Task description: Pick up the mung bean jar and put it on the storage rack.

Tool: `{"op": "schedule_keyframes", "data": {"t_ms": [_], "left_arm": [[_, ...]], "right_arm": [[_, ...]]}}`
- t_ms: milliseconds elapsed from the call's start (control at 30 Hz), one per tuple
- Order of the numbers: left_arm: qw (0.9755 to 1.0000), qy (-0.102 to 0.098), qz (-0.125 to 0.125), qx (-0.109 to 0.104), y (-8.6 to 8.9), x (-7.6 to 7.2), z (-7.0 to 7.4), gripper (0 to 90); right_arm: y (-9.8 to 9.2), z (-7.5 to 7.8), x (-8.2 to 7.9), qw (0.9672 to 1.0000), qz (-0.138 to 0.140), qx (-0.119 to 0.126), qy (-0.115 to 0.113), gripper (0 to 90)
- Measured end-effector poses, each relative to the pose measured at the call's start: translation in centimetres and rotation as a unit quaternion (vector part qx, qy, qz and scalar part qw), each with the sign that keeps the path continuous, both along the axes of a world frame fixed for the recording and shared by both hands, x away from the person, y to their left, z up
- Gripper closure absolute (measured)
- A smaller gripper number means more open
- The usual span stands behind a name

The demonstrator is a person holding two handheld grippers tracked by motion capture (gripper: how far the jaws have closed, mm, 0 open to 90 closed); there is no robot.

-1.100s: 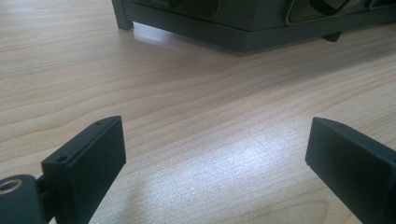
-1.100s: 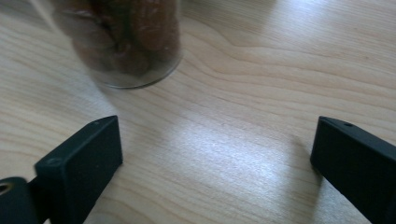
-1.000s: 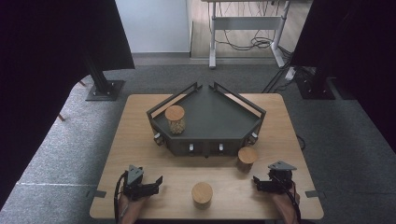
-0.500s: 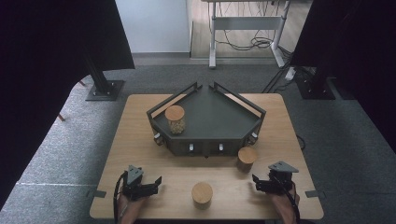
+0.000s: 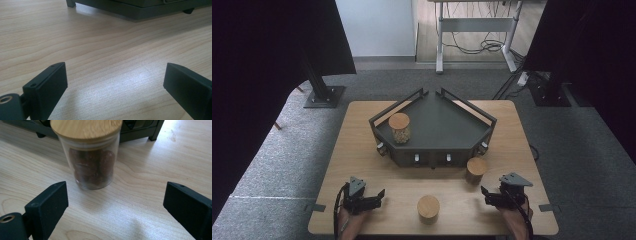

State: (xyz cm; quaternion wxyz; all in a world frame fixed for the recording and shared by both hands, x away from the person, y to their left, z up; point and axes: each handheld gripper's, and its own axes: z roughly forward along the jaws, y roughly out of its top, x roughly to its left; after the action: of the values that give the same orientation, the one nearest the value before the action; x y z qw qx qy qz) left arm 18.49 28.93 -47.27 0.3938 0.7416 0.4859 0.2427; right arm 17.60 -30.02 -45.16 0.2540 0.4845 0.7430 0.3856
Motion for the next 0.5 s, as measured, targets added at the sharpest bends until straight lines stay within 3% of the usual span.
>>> {"op": "schedule_keyframes", "data": {"t_ms": [500], "left_arm": [[0.9995,0.019,0.001,0.025,-0.73,0.66,0.5,5.8]], "right_arm": [[0.77,0.98,-0.98,0.9997,0.016,0.006,-0.019,6.6]]}}
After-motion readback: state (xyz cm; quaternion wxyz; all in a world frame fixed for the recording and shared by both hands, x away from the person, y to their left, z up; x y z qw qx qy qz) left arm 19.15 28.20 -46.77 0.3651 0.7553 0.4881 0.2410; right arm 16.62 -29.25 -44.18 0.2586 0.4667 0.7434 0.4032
